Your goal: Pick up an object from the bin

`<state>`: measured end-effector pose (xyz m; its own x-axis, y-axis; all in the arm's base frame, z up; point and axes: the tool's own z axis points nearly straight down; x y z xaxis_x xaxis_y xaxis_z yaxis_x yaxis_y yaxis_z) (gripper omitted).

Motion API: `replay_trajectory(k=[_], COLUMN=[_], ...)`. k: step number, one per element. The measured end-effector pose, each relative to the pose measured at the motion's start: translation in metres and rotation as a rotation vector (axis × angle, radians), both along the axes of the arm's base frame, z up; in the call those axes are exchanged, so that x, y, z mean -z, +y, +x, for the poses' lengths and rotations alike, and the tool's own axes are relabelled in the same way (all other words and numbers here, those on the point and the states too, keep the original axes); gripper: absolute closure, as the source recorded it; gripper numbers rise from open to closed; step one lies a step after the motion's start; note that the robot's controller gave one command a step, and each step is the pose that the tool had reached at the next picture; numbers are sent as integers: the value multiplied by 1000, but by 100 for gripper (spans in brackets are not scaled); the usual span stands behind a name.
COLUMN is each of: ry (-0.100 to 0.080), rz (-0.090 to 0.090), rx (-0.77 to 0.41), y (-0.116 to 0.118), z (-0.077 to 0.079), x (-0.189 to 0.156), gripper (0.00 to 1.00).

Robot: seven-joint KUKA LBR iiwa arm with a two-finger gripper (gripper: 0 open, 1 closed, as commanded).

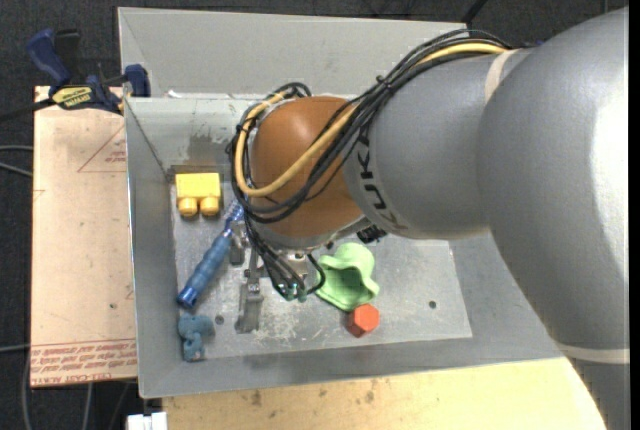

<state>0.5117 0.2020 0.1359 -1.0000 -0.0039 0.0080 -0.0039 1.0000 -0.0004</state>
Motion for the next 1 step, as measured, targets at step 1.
replay_trajectory(k=[1], ry=[-13], rz=[5], rx=[-209], y=[38], z=[36], x=[66], gripper=[0])
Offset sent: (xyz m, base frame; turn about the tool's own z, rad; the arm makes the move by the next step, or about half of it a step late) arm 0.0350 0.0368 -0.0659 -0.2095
